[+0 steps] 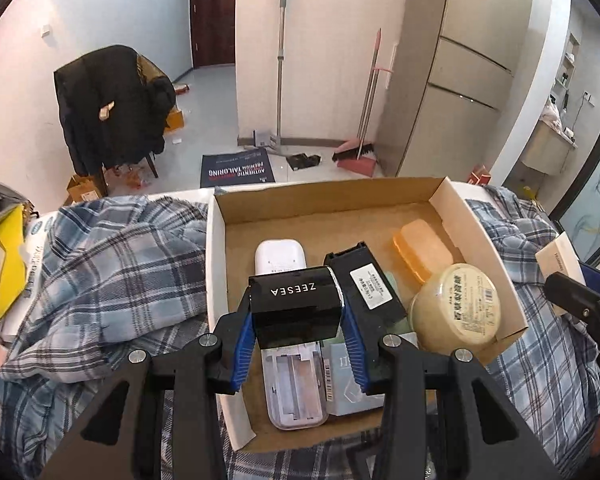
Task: Organize rigid objects
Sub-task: 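Lower the ZEESA box into the cardboard box with the left tool while the right tool carries the plug, then lower the white plug into the cardboard box and open the right tool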
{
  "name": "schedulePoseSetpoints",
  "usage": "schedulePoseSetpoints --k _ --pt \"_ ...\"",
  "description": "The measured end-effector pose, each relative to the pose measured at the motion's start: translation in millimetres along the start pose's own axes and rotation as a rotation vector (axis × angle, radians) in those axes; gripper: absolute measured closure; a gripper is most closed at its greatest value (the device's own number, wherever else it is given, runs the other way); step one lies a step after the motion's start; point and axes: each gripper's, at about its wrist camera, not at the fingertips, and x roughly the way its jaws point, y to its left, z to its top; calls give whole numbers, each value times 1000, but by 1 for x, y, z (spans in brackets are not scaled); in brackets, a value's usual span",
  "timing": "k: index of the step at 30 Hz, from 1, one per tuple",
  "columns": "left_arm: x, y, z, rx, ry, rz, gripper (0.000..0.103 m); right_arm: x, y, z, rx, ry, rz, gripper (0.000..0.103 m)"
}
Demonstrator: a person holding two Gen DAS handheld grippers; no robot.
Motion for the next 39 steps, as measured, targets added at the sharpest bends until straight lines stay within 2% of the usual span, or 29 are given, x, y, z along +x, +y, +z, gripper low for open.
schedulePoseSetpoints --k 14,16,17,18,22,24,29,32,36,39 --pt "20 0 -6 -22 43 -33 60 2 -7 3 18 5 6 59" --pt "17 0 -6 -21 30 -34 43 2 -7 4 17 5 5 59" --pt "13 0 -5 -21 11 -36 22 1 -7 5 15 5 4 59" --pt "9 0 -5 -22 -17 -36 15 1 -7 5 13 5 5 59" --pt "-13 -1 2 -21 -99 -41 15 -2 -5 9 4 -1 12 59" --pt "-29 0 10 -28 -160 -46 15 -4 -3 15 2 -12 15 59" --pt "-71 2 31 -30 -337 4 14 -10 1 36 5 -52 44 59" --pt "-80 8 34 -77 -371 19 0 -6 7 49 10 -61 77 59" --pt "-81 19 21 -131 -457 38 0 17 16 60 14 -28 120 59" --pt "-71 23 19 -110 -424 37 0 41 22 66 28 19 170 59"
